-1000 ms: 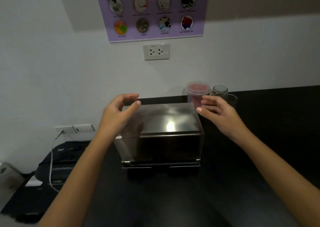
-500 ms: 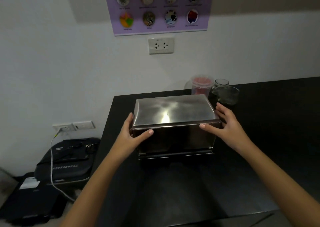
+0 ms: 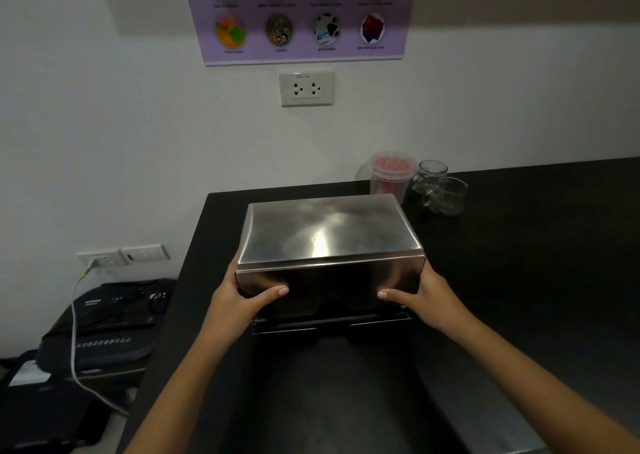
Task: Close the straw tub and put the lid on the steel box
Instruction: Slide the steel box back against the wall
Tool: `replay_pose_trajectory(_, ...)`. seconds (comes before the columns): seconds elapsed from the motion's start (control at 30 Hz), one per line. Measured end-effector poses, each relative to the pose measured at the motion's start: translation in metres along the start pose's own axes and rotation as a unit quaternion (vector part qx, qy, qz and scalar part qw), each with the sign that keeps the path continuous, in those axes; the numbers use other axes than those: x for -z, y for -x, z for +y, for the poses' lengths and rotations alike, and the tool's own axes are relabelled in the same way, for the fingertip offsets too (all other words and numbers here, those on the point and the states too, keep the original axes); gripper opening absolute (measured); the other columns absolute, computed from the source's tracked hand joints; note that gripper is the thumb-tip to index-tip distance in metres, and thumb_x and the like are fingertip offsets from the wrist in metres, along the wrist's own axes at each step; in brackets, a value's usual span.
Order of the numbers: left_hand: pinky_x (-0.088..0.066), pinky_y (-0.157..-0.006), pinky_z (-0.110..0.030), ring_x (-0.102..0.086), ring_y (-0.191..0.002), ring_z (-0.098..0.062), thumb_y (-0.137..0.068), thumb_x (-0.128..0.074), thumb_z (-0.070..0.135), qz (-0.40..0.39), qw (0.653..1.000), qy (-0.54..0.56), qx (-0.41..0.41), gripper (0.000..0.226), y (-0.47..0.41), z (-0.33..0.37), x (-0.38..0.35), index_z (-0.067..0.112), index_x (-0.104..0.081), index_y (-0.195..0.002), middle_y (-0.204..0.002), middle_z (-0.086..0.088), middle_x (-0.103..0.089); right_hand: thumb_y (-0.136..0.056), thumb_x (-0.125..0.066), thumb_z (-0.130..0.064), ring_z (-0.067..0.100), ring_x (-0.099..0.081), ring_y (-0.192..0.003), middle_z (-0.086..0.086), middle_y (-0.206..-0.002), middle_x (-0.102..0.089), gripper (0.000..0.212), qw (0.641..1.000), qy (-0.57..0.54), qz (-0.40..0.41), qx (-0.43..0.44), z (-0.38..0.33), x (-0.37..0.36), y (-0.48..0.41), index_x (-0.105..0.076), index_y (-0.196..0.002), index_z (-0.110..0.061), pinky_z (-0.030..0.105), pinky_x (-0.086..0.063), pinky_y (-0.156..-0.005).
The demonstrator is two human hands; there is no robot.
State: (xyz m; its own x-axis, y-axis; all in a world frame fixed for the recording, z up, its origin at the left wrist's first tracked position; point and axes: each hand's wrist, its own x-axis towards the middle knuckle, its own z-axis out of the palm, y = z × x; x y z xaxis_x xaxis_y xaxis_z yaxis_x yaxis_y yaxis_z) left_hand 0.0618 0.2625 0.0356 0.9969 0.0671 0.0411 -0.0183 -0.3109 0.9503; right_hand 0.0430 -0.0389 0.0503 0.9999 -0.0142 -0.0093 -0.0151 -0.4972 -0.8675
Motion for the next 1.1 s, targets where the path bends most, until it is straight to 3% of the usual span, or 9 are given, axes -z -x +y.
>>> replay_pose_trajectory(0.13,-0.044,-0.060,0.000,-0.060,-0.086,0.014,-0.039,-0.082,0.053,0.011,1.000,-0.005,0.017,0.092,-0.011,-0.005,-0.002,0.025,-0.053,-0.121,-0.093,0.020,-0.067,-0.065,-0.077,-0.029,0.008,-0.050,-0.106,-0.009,-0.110,-0.054,0.071,1.000,0.003,-0.019,0.011,0.007,0.002,-0.016,-0.041,-0.125,-0.019,0.024,-0.038,-0.092)
replay_pose_trajectory(0.3,-0.046,-0.071,-0.011,-0.064,-0.095,-0.005,-0.039,-0.083,0.053,0.028,0.998,-0.021,0.043,0.090,-0.022,-0.007,-0.003,0.023,-0.055,-0.119,-0.100,0.008,-0.070,-0.064,-0.077,-0.033,0.005,-0.053,-0.106,-0.009,-0.111,-0.058,0.061,0.996,0.020,-0.074,0.041,0.012,0.008,-0.042,-0.053,-0.115,-0.009,0.007,-0.038,-0.081)
replay_pose_trajectory(0.47,-0.047,-0.072,-0.014,-0.066,-0.091,-0.002,-0.039,-0.084,0.052,0.037,0.997,-0.026,0.055,0.085,-0.037,0.000,-0.008,0.026,-0.057,-0.115,-0.099,0.008,-0.071,-0.065,-0.079,-0.026,-0.008,-0.053,-0.096,-0.018,-0.101,-0.057,0.059,0.993,-0.017,-0.103,0.059,0.014,0.014,-0.074,-0.054,-0.114,-0.004,-0.003,-0.038,-0.076)
replay_pose_trajectory(0.63,-0.046,-0.071,-0.013,-0.065,-0.085,0.005,-0.041,-0.083,0.050,0.057,0.996,-0.024,0.060,0.076,-0.055,0.007,-0.015,0.027,-0.060,-0.109,-0.094,0.011,-0.070,-0.063,-0.080,-0.026,-0.006,-0.055,-0.096,-0.016,-0.097,-0.059,0.059,0.991,-0.029,-0.109,0.075,0.020,0.016,-0.106,-0.055,-0.113,-0.005,-0.003,-0.037,-0.074)
replay_pose_trajectory(0.7,-0.048,-0.073,-0.017,-0.066,-0.087,0.000,-0.041,-0.083,0.051,0.061,0.996,-0.030,0.060,0.076,-0.062,0.009,-0.016,0.021,-0.063,-0.108,-0.094,0.008,-0.072,-0.062,-0.079,-0.029,-0.002,-0.056,-0.098,-0.015,-0.098,-0.060,0.061,0.990,-0.026,-0.112,0.084,0.022,0.017,-0.117,-0.054,-0.114,-0.007,-0.002,-0.038,-0.074)
replay_pose_trajectory(1.0,-0.049,-0.081,-0.022,-0.066,-0.093,-0.007,-0.039,-0.084,0.057,0.040,0.996,-0.035,0.069,0.083,-0.099,0.004,-0.009,0.016,-0.063,-0.109,-0.100,0.003,-0.072,-0.061,-0.079,-0.031,0.009,-0.058,-0.099,-0.002,-0.101,-0.064,0.061,0.992,-0.020,-0.104,0.071,0.025,0.005,-0.156,-0.056,-0.110,-0.003,0.019,-0.042,-0.087)
replay_pose_trajectory(1.1,-0.050,-0.082,-0.024,-0.066,-0.095,-0.010,-0.042,-0.083,0.052,0.021,0.996,-0.041,0.070,0.080,-0.116,0.001,-0.003,0.018,-0.062,-0.111,-0.101,0.003,-0.072,-0.058,-0.081,-0.032,0.000,-0.060,-0.093,-0.007,-0.095,-0.066,0.058,0.993,-0.044,-0.095,0.046,0.025,0.002,-0.162,-0.059,-0.105,-0.008,0.009,-0.043,-0.080)
